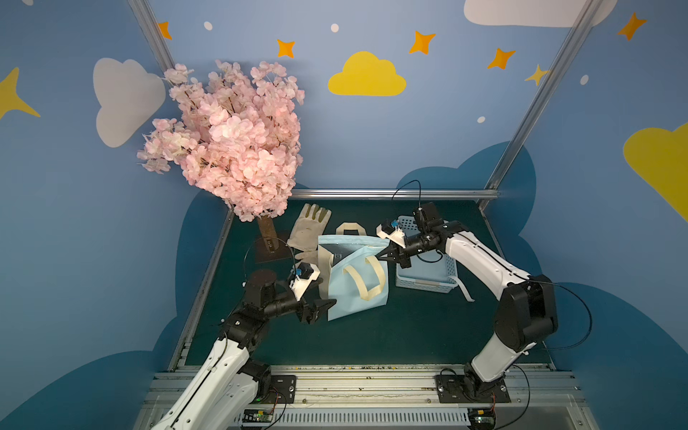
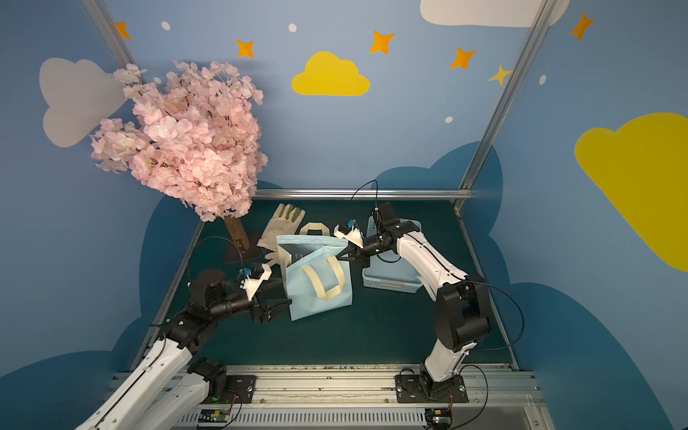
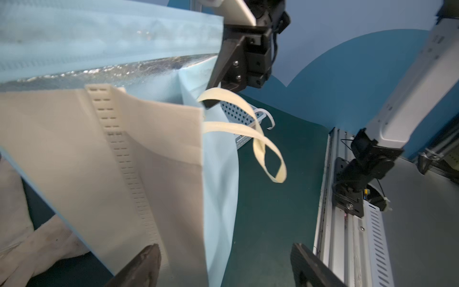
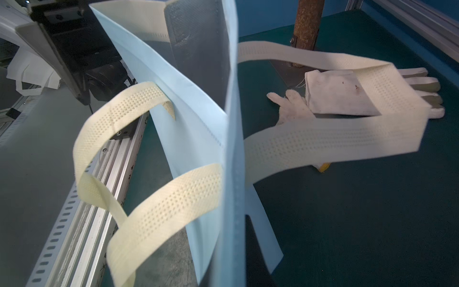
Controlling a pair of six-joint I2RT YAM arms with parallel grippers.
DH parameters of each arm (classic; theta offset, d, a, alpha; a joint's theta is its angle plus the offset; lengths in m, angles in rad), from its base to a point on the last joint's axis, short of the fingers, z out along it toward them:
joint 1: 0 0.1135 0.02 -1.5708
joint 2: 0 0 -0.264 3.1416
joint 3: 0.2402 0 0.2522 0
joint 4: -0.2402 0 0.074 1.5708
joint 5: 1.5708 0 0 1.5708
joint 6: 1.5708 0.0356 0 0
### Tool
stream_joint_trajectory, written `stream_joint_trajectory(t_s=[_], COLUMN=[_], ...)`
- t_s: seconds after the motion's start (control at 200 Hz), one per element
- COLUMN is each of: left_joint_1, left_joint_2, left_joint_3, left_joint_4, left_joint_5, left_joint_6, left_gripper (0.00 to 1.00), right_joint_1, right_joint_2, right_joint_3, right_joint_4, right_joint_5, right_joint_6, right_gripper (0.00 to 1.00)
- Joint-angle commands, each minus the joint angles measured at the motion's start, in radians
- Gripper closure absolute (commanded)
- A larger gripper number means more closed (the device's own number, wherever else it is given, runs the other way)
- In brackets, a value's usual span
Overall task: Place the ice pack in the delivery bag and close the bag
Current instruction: Close the delivery bag at the center of the board.
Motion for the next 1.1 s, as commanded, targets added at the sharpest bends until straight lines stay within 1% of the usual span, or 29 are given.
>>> stream_joint_trajectory(t_s=[0.0, 0.065, 0.1, 0.17, 0.24, 0.345, 0.501, 0.706, 0.766, 0.821, 0.946, 1.011, 1.096], left_joint_1=[-0.009, -0.008, -0.003, 0.03, 0.084, 0.151, 0.209, 0.27, 0.291, 0.298, 0.298, 0.298, 0.297], left_joint_2=[0.065, 0.094, 0.102, 0.115, 0.144, 0.195, 0.305, 0.467, 0.511, 0.55, 0.644, 0.692, 0.743], left_joint_3=[0.007, 0.039, 0.042, 0.05, 0.069, 0.111, 0.156, 0.236, 0.266, 0.302, 0.388, 0.428, 0.472], left_joint_4=[0.139, 0.114, 0.119, 0.139, 0.143, 0.125, 0.179, 0.234, 0.233, 0.198, 0.065, 0.037, 0.008], left_joint_5=[-0.146, -0.231, -0.258, -0.243, -0.17, -0.02, 0.189, 0.33, 0.391, 0.461, 0.578, 0.627, 0.661], left_joint_6=[-0.027, -0.011, 0.005, 0.031, 0.029, 0.042, 0.063, 0.095, 0.108, 0.143, 0.267, 0.286, 0.316], left_gripper=[0.13, 0.14, 0.14, 0.1, 0.09, 0.06, 0.05, 0.06, 0.06, 0.07, 0.12, 0.16, 0.23], right_joint_1=[-0.001, -0.002, -0.001, 0.0, 0.0, 0.001, 0.004, 0.006, 0.006, 0.007, 0.008, 0.008, 0.008], right_joint_2=[-0.04, -0.04, -0.041, -0.044, -0.046, -0.047, -0.046, -0.036, -0.033, -0.031, -0.024, -0.021, -0.019], right_joint_3=[-0.003, -0.002, -0.003, -0.005, -0.006, -0.004, 0.0, 0.01, 0.014, 0.016, 0.024, 0.027, 0.029], right_joint_4=[0.007, 0.007, 0.004, 0.002, -0.006, -0.017, -0.019, -0.021, -0.02, -0.021, -0.02, -0.02, -0.022], right_joint_5=[0.003, 0.004, 0.004, 0.01, 0.016, 0.026, 0.028, 0.035, 0.035, 0.038, 0.043, 0.045, 0.049], right_joint_6=[-0.012, -0.014, -0.019, -0.028, -0.042, -0.057, -0.064, -0.07, -0.071, -0.071, -0.067, -0.065, -0.064], right_gripper=[1.0, 1.0, 1.0, 1.0, 1.0, 1.0, 1.0, 1.0, 1.0, 1.0, 1.0, 1.0, 1.0])
